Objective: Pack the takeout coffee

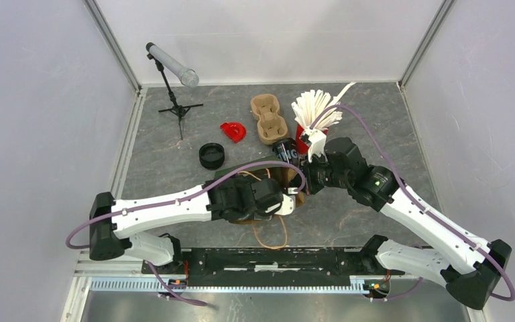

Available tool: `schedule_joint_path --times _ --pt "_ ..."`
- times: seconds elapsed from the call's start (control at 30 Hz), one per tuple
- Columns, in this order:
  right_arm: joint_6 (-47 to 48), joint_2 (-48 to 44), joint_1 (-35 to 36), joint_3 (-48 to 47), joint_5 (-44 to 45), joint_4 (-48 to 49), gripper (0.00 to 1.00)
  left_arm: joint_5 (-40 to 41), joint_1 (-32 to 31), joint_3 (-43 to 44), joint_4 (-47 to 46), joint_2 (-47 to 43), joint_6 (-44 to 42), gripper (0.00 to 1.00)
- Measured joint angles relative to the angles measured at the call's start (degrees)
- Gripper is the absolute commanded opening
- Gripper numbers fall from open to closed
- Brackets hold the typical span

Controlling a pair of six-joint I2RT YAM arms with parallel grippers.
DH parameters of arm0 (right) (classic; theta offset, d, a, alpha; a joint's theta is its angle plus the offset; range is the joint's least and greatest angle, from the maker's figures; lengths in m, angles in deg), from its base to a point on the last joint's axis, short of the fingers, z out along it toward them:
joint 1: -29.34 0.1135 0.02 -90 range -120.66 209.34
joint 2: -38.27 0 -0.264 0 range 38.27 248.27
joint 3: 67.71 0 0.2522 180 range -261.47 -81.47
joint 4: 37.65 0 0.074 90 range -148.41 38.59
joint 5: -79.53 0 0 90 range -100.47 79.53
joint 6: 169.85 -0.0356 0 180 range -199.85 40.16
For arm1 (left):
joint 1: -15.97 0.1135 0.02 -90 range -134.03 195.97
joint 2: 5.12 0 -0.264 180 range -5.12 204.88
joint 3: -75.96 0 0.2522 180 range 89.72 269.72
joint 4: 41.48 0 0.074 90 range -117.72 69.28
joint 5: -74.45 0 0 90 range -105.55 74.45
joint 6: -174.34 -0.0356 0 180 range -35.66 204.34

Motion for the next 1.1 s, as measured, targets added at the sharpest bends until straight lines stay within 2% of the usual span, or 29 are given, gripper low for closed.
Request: schedule_joint_path --times 0.17,0.57,0.8,1.1 --pt "0.5 0.0 0.0 0.4 -0.5 0.6 0.00 -1.1 0.2 3.9 2.2 2.8 0.6 0.34" --pt "3.0 1.6 -2.1 0.6 -3.6 1.4 0.00 -2.8 0.6 4.9 1.1 2.8 -0.6 0.33" --pt "4.7 1.3 -3.1 -0.2 -4.4 -1.0 0.00 -2.9 0.6 8.8 1.8 2.6 -0.6 0.33" --pt "5.2 -0.7 -3.1 -0.9 -4.4 -3.3 0.00 -4.0 0.6 8.9 4.1 1.7 -0.6 0.32"
